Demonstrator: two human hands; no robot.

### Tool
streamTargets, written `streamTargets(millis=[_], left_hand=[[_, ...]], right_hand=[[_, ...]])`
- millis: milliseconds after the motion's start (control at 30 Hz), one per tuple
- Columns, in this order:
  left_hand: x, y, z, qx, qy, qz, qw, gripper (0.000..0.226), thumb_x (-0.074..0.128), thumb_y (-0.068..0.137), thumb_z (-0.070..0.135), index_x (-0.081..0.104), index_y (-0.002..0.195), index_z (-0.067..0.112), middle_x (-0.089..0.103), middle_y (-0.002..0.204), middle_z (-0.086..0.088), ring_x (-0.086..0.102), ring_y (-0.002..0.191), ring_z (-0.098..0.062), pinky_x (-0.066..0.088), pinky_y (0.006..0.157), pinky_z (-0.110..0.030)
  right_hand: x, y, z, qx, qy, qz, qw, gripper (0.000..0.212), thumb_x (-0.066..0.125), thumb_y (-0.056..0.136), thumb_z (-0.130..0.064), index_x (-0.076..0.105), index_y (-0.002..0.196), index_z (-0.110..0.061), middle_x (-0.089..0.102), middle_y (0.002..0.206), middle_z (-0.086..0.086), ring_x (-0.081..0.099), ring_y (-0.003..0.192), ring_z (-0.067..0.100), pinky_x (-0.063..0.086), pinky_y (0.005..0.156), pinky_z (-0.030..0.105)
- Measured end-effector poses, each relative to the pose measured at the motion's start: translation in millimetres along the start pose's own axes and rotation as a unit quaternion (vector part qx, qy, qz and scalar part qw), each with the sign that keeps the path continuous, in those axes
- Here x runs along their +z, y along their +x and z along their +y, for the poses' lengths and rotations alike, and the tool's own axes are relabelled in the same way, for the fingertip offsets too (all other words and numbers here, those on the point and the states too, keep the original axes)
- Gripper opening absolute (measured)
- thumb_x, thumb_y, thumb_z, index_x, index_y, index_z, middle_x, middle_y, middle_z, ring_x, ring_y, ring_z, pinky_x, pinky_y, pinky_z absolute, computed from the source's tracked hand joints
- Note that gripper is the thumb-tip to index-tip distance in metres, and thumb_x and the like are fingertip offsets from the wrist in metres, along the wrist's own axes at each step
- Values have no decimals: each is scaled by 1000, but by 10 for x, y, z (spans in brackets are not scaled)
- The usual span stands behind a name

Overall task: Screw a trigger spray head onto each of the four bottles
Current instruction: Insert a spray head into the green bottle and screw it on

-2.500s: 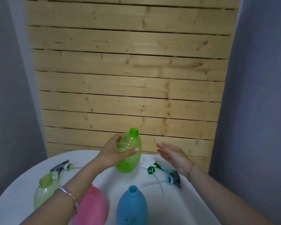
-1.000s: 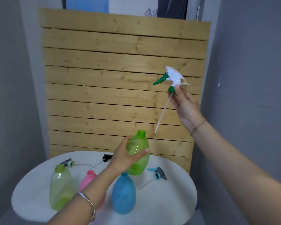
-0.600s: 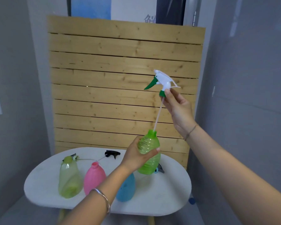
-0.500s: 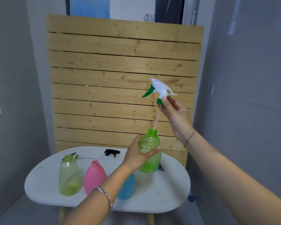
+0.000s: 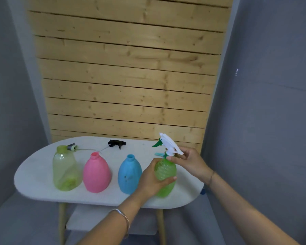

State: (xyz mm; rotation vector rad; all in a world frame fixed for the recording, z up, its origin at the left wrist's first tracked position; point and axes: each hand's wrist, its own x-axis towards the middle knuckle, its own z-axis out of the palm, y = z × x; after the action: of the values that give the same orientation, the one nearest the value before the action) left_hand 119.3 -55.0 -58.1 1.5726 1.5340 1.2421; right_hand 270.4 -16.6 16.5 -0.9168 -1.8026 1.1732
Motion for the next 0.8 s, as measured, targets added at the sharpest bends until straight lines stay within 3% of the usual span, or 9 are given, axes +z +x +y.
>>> streamTargets(millis=[200,367,467,533,567,600,667,733,800], left_hand=[[231,66,-362,-20,-73,-4,997,69,81,51,58,50,109,35,66,104,10,63,98,-9,53,88,-38],[226,89,-374,-30,-90,-32,995,67,83,55,50,45,109,41,62,105,15,62,98,-7,51,78,-17],[147,44,-261,-83,-71,-86,990,111,85,52,47,18,139,34,44,134,17,49,122,-12,43,97,-23],[-8,-18,-97,-164,-64,-129,976,139,80,50,62,-10,148,23,27,143,16,32,136,-12,29,103,-24],[-125,-42,26,-202,-47,-151,967,139,72,48,75,-6,149,20,28,145,13,30,138,-13,27,102,-23],[-264,-48,142,-229,-8,-164,959,132,61,47,85,13,148,15,39,141,6,36,135,-16,29,101,-24],[-564,21,422,-208,20,-154,966,95,47,56,88,56,112,12,64,103,0,64,102,-15,49,91,-28],[-769,153,683,-95,-3,-57,994,57,49,73,74,60,82,18,64,67,7,63,59,-4,53,62,-18],[-852,298,797,58,63,56,995,33,55,82,58,60,81,25,58,71,12,53,60,2,43,58,-11]], right_hand=[[-42,98,354,35,-48,-46,997,12,67,84,-15,71,95,-11,72,94,5,64,81,-1,49,76,15],[-59,202,417,33,-78,-85,993,23,69,83,-16,69,103,-5,69,107,22,63,90,13,49,91,33],[-63,225,429,20,-104,-95,990,22,68,83,-15,69,102,-4,66,106,26,60,87,14,48,86,34],[-70,225,428,20,-91,-101,991,22,68,83,-15,70,103,-6,69,107,20,63,94,14,50,90,32],[-73,225,427,19,-90,-104,990,22,68,83,-16,70,103,-8,70,108,17,63,96,13,49,90,29],[-69,229,431,17,-95,-105,990,22,69,83,-19,70,102,-9,70,108,17,63,95,12,47,88,27],[-65,234,457,18,-99,-99,990,22,70,82,-21,71,101,-10,68,108,21,60,91,11,44,86,29],[-58,230,481,29,-84,-89,992,22,70,81,-19,71,102,-11,68,109,20,62,93,12,46,91,32],[-51,206,486,42,-60,-80,994,24,72,80,-18,71,103,-12,70,110,15,64,95,10,47,95,31]])
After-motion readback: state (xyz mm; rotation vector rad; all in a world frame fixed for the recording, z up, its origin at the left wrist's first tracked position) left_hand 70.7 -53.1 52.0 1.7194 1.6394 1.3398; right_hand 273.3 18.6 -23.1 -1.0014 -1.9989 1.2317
